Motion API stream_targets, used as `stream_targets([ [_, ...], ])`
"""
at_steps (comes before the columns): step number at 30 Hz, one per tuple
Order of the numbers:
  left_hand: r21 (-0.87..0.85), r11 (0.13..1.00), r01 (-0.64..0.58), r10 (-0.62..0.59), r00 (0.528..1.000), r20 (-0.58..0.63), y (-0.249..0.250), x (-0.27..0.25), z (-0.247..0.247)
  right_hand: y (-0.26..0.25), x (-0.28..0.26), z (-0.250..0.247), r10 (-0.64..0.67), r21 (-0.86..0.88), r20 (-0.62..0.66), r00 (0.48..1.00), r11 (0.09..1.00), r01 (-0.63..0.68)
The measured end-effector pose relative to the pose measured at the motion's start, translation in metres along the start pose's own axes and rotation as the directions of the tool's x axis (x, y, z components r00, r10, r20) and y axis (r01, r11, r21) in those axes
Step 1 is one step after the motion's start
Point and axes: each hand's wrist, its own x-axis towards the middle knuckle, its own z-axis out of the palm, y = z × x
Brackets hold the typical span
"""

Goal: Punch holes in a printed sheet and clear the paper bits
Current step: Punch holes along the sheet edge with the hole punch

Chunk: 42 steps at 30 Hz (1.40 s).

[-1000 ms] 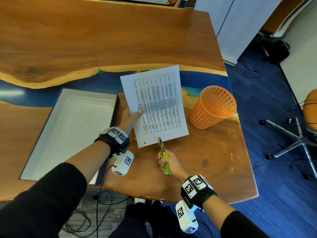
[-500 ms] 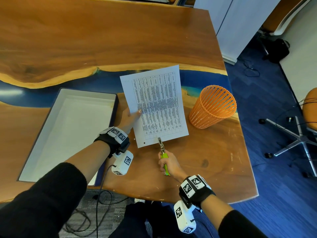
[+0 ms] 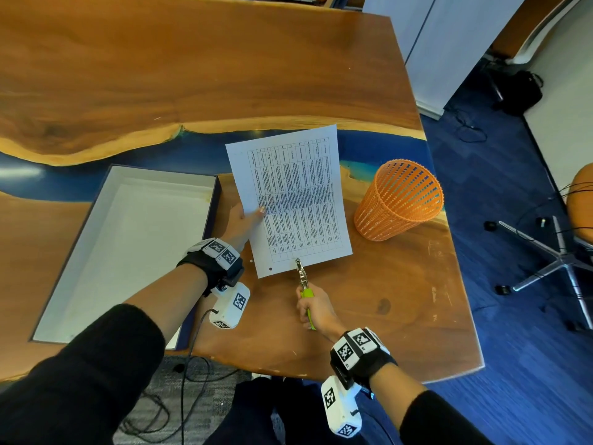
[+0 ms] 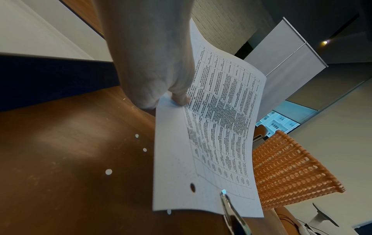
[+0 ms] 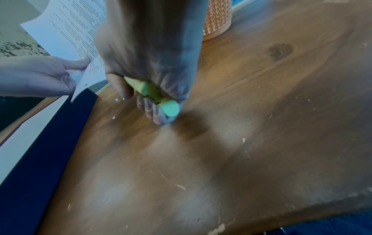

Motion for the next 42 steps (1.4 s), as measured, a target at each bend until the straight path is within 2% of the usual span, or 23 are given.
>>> stream_targets([
  [12, 0.01, 1.0, 0.013, -0.013, 1.0, -0.003, 0.0, -0.001, -0.001, 0.0, 0.002, -0.007, -0.057, -0.032, 0.07, 0.996, 0.998, 0.06],
  [21, 0.007, 1.0, -0.01, 0.01, 1.0, -0.018, -0.003, 0.001, 0.002, 0.001, 0.001, -0.011, -0.079, -0.072, -0.003, 0.997, 0.994, 0.078],
  [27, 0.007, 1.0, -0.003, 0.003, 1.0, -0.009, -0.006, 0.002, 0.0, 0.006, 0.003, -0.012, -0.057, -0.069, 0.01, 0.998, 0.996, 0.057],
  [32, -0.003, 1.0, 0.004, -0.004, 1.0, -0.018, -0.003, 0.0, 0.001, 0.005, 0.005, -0.013, -0.043, 0.027, 0.136, 0.99, 0.999, 0.039],
  [35, 0.011, 1.0, -0.019, 0.019, 1.0, 0.002, -0.002, -0.003, 0.0, 0.001, 0.001, -0.013, -0.033, 0.111, 0.141, 0.989, 0.994, 0.018],
  [39, 0.021, 1.0, -0.013, 0.014, 1.0, -0.024, -0.002, -0.003, -0.001, 0.001, -0.003, -0.015, -0.121, 0.071, 0.08, 0.989, 0.991, 0.116],
  [42, 0.026, 1.0, 0.002, -0.001, 0.999, -0.045, -0.001, -0.003, -0.003, -0.001, -0.004, -0.016, -0.191, 0.049, 0.093, 0.977, 0.981, 0.187],
])
